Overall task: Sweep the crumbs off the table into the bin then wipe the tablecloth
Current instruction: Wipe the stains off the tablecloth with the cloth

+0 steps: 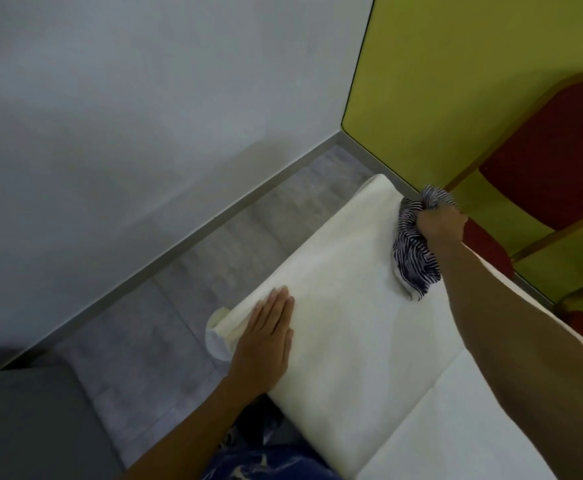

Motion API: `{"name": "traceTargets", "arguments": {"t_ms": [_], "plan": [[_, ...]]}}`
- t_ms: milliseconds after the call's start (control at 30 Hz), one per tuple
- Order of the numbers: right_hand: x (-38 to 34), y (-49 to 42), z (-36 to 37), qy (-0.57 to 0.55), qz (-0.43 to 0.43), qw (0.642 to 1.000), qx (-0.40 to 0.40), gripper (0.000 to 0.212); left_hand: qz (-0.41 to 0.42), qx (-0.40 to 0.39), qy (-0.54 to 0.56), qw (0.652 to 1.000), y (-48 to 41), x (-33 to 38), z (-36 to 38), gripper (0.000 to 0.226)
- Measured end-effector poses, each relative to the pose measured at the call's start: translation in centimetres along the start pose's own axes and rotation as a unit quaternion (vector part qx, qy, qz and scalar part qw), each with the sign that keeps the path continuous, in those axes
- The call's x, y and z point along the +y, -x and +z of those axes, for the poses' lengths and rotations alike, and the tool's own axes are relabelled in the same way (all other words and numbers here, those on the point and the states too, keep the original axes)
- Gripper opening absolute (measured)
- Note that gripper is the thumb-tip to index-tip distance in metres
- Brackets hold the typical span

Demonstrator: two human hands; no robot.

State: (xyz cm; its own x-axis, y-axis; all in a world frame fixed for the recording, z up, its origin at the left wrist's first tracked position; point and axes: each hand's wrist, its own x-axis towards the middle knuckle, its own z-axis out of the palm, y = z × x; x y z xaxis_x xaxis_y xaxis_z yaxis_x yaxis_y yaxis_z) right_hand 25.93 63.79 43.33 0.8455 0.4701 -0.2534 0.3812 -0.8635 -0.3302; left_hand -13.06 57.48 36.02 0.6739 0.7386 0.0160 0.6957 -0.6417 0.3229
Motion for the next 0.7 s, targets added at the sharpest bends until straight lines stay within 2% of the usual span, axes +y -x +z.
{"name": "traceTargets", "arguments": {"t_ms": [100,233,267,333,400,500,600,700], "plan": [[-4.4,3.6,2.1,-0.031,-0.171,0.984,-0.044,0.057,0.002,-0.008,-0.002,1.0,0.0,0.0,0.2,0.056],[-3.8,5.2,1.5,0.052,-0.281,0.945,-0.161,0.045,0.012,-0.019,-0.006,1.0,0.5,-0.4,0.3,0.057],[-2.6,4.1,0.6,0.074,-0.278,0.943,-0.168,0.044,0.015,-0.023,-0.004,1.0,0.4,-0.3,0.3,0.057],[0.0,1.6,-1.1,0.079,-0.227,0.961,-0.135,0.042,0.017,-0.028,0.0,0.999,0.0,-0.1,0.2,0.057],[1.3,1.1,-1.0,0.035,-0.159,0.983,-0.086,0.044,0.013,-0.034,0.007,0.999,-0.2,0.2,0.2,0.057],[-0.5,5.5,2.2,-0.037,-0.096,0.994,-0.041,0.043,0.006,-0.041,0.006,0.999,0.0,0.1,0.1,0.058],[-3.7,12.2,6.3,-0.088,-0.176,0.978,-0.073,0.037,-0.006,-0.05,0.006,0.999,-0.1,-0.2,-0.4,0.058],[-3.7,18.4,8.5,-0.077,-0.276,0.948,-0.137,0.034,-0.011,-0.06,0.031,0.998,-0.1,0.0,-0.7,0.059]]}}
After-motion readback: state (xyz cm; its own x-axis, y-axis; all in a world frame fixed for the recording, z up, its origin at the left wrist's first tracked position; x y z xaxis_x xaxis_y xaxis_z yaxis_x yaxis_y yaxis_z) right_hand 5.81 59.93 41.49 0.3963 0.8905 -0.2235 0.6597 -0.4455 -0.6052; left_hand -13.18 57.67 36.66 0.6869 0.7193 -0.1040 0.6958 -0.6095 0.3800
